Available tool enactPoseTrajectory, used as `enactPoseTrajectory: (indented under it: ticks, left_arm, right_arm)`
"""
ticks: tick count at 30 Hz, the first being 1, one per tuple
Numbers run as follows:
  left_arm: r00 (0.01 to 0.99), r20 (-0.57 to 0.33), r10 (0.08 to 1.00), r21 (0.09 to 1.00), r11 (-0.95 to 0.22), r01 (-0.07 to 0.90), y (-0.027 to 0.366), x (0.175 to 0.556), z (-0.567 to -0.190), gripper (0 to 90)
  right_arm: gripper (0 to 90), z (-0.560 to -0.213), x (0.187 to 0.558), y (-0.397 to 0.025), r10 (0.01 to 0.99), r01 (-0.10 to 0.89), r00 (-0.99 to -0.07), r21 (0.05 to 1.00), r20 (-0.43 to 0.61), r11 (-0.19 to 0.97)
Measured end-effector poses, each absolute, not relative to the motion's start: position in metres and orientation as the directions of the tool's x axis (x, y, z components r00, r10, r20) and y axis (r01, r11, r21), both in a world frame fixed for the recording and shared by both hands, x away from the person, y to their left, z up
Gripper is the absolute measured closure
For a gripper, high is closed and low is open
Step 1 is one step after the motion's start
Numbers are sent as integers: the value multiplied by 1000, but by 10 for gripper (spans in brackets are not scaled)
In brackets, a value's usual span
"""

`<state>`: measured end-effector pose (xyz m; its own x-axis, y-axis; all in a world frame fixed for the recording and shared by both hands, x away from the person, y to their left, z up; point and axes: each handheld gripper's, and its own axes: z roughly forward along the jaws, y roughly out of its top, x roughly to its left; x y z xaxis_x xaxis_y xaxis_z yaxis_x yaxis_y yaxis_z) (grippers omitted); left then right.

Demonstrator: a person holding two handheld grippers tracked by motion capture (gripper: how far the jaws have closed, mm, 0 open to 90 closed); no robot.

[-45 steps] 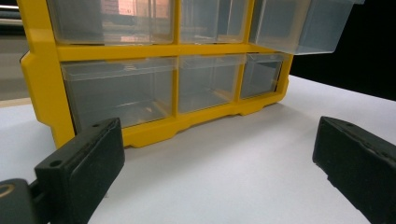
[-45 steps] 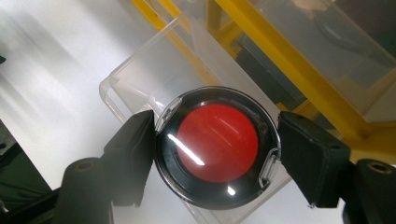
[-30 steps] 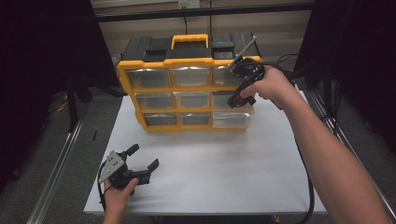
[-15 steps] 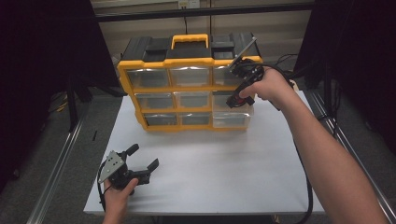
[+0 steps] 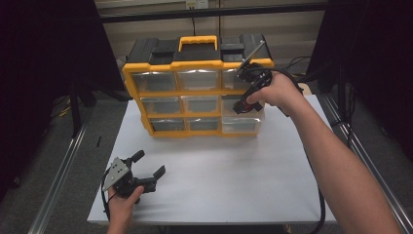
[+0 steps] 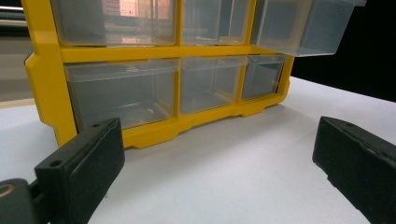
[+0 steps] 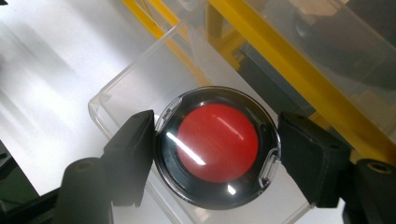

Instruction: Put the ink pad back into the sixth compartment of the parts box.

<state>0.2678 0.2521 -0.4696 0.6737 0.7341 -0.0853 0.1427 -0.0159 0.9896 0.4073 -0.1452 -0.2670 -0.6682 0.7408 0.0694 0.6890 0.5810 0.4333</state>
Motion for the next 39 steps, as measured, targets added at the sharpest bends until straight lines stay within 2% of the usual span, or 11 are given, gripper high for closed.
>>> enactPoseTrajectory:
  ticks: [25,26,32,39]
  left_arm:
    - [675,-105,731,988,2,152,250,268,-471,23]
    - [678,-91,730,989,-16,149,251,268,-470,23]
    - [674,-108,731,988,5,154,250,268,-471,23]
    - [673,-88,735,990,-13,143,252,268,-470,23]
  right_arm:
    - [300,-269,409,-148,737,678,-673,455,69,577]
    - [337,-268,408,-148,743,685,-665,454,72,569]
    - [376,-266,406,-149,723,667,-685,469,83,579]
    - [484,-265,401,-150,697,655,-708,473,112,589]
